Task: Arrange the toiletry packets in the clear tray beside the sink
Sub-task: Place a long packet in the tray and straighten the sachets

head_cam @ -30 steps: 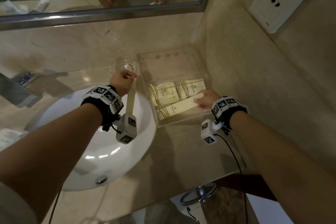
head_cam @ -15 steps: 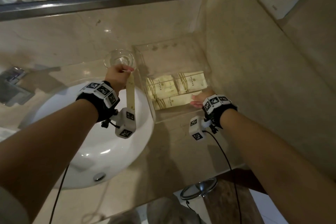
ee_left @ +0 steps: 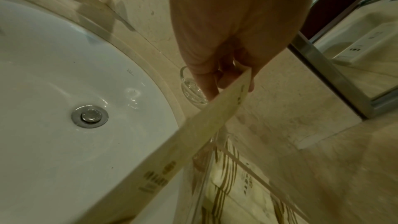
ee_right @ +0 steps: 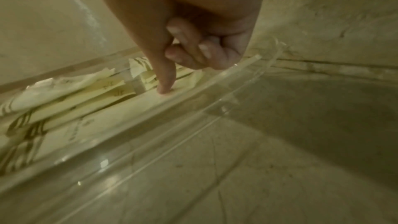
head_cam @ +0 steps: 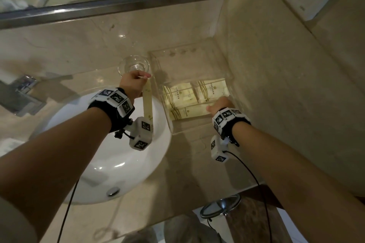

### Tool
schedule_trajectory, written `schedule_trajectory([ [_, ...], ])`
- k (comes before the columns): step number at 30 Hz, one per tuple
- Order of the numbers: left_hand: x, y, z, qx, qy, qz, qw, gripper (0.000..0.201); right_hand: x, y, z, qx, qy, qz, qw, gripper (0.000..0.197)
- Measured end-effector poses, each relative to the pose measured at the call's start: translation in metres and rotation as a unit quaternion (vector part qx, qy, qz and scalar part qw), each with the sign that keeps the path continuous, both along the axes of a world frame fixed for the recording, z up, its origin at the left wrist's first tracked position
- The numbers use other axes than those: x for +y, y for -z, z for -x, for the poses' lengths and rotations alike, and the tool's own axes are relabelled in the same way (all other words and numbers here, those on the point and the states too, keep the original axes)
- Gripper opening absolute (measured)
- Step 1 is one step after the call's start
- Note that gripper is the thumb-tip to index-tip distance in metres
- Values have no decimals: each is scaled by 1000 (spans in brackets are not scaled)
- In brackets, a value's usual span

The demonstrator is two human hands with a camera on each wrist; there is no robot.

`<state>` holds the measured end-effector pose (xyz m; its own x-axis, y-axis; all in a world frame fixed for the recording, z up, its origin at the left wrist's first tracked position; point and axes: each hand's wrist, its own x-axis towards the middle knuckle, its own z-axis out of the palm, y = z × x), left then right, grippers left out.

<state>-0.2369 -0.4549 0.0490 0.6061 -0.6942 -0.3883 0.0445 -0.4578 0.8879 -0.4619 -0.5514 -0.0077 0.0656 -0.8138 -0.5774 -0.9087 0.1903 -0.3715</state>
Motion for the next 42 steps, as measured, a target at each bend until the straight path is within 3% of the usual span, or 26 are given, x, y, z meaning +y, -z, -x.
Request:
schedule_trajectory([
  [3,0,-6,2,14,10,12,1000,32,1,-6,0,14,-26,12,999,30],
  [8,-3,-26,9,42,37,64,996,31,2,-26,-8,-54,-77,51,994,41],
  [12,-9,-40,18,63,60,92,992,28,13,-48,-19,-241,-120,-16,963,41],
  [18,-12,-55,40,74,112,120,984,30,22,-65,-41,-332,-167,-122,920,46],
  [21,-12,-55,46,67,112,130,983,28,20,-66,-48,-328,-182,-127,918,37],
  [25,-13,-55,45,47,81,124,988,9,16,-66,-42,-350,-147,-134,915,40],
  [29,-10,-44,31,63,100,53,992,18,15,-72,-31,-430,-38,-140,891,4],
  [32,-7,-37,26,55,166,-12,985,13,11,-75,-28,-484,40,-150,861,12],
  [36,-8,-33,26,-136,269,-106,948,28,9,-73,-27,-517,96,-186,830,12],
  [37,-9,-33,25,-152,276,-118,942,30,8,-70,-26,-513,103,-194,830,12],
  [42,-11,-30,24,-126,305,-126,936,26,-7,-63,-12,-503,178,-149,832,9],
])
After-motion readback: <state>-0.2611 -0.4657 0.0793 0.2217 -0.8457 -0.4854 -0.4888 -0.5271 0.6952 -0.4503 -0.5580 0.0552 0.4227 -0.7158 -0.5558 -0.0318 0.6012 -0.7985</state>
